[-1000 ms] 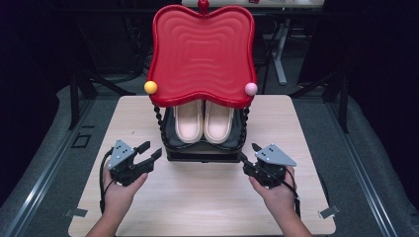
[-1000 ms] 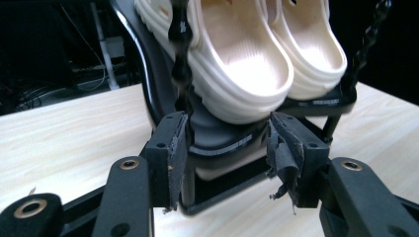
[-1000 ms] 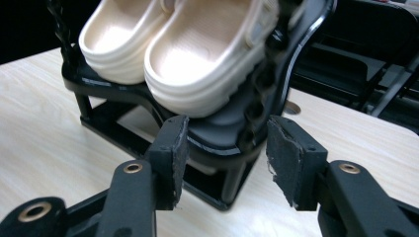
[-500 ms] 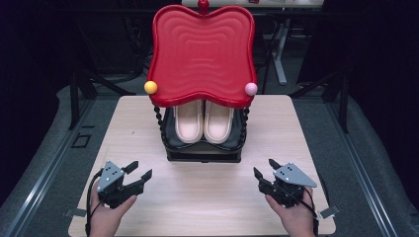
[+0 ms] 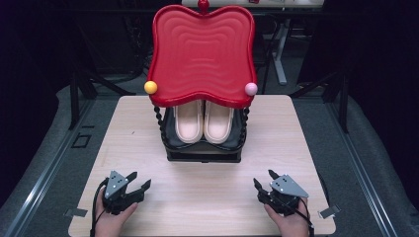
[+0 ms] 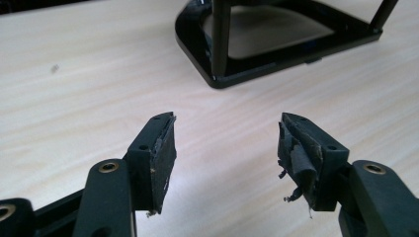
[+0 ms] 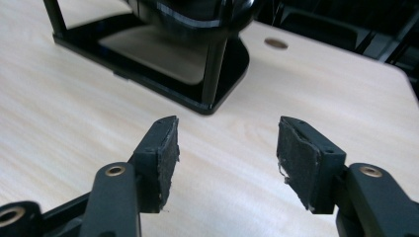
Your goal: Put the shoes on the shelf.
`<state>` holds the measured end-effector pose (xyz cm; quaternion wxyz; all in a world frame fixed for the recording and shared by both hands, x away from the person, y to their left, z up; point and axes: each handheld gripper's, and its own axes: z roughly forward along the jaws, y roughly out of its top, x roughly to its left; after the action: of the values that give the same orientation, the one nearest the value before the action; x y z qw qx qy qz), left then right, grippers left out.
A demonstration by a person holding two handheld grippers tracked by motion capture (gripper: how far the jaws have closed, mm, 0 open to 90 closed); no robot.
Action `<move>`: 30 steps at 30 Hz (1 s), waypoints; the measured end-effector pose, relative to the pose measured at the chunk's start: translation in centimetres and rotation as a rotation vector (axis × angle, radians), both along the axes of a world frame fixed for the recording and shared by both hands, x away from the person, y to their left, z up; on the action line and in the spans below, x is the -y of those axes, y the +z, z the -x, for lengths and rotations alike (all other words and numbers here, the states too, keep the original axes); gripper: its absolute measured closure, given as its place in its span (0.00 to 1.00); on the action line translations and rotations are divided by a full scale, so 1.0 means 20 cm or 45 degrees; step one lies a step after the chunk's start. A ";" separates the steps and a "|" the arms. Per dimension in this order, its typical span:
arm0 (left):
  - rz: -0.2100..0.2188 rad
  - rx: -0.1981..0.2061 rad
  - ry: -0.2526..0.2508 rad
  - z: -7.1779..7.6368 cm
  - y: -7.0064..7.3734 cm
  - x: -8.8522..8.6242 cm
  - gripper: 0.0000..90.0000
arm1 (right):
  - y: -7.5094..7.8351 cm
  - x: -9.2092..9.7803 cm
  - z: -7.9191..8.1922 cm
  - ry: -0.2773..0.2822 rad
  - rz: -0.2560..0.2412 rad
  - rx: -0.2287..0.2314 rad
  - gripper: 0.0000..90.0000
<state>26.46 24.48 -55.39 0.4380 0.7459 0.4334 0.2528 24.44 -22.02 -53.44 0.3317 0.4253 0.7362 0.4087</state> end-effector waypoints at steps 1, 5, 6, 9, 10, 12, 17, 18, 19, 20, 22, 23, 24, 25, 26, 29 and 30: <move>-0.004 0.001 -0.003 0.00 -0.01 0.00 0.44 | -0.01 0.00 0.00 0.010 -0.003 -0.004 0.46; -0.010 0.001 -0.016 0.00 -0.02 0.01 0.44 | -0.04 -0.01 -0.01 0.019 0.008 -0.025 0.47; -0.015 0.000 -0.031 0.00 -0.02 0.02 0.44 | -0.05 -0.01 -0.01 0.024 0.008 -0.036 0.47; -0.039 -0.005 -0.060 -0.01 -0.04 0.04 0.44 | -0.07 -0.03 -0.01 0.035 -0.001 -0.051 0.47; -0.043 -0.008 -0.070 -0.01 -0.04 0.05 0.44 | -0.07 -0.03 -0.01 0.040 0.001 -0.062 0.47; -0.062 -0.010 -0.088 -0.01 -0.05 0.07 0.44 | -0.08 -0.04 -0.02 0.047 0.007 -0.074 0.47; -0.078 -0.026 -0.109 -0.02 -0.07 0.08 0.44 | -0.11 -0.07 -0.03 0.076 0.046 -0.097 0.48; -0.083 -0.028 -0.112 -0.02 -0.07 0.08 0.44 | -0.12 -0.08 -0.03 0.079 0.051 -0.104 0.48; -0.084 -0.025 -0.114 -0.02 -0.07 0.09 0.44 | -0.13 -0.08 -0.03 0.079 0.051 -0.105 0.48; -0.087 -0.026 -0.116 -0.02 -0.07 0.09 0.44 | -0.13 -0.09 -0.03 0.087 0.049 -0.107 0.48; -0.081 -0.028 -0.116 -0.02 -0.08 0.09 0.44 | -0.14 -0.10 -0.04 0.090 0.048 -0.117 0.48; -0.077 -0.028 -0.118 -0.03 -0.08 0.09 0.44 | -0.14 -0.10 -0.04 0.090 0.048 -0.117 0.48; -0.076 -0.029 -0.116 -0.03 -0.07 0.08 0.44 | -0.14 -0.10 -0.04 0.092 0.042 -0.120 0.48; -0.076 -0.028 -0.116 -0.03 -0.07 0.08 0.44 | -0.14 -0.10 -0.04 0.093 0.035 -0.125 0.48; -0.071 -0.029 -0.115 -0.03 -0.07 0.08 0.44 | -0.14 -0.10 -0.04 0.091 0.025 -0.130 0.48; -0.063 -0.033 -0.115 -0.03 -0.07 0.07 0.44 | -0.15 -0.09 -0.04 0.083 0.024 -0.135 0.48; -0.057 -0.025 -0.109 -0.03 -0.07 0.07 0.44 | -0.15 -0.09 -0.04 0.082 0.027 -0.136 0.48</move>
<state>27.03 23.09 -56.77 0.4273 0.7759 0.3994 0.2363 25.30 -20.23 -56.38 0.2832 0.4192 0.7703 0.3881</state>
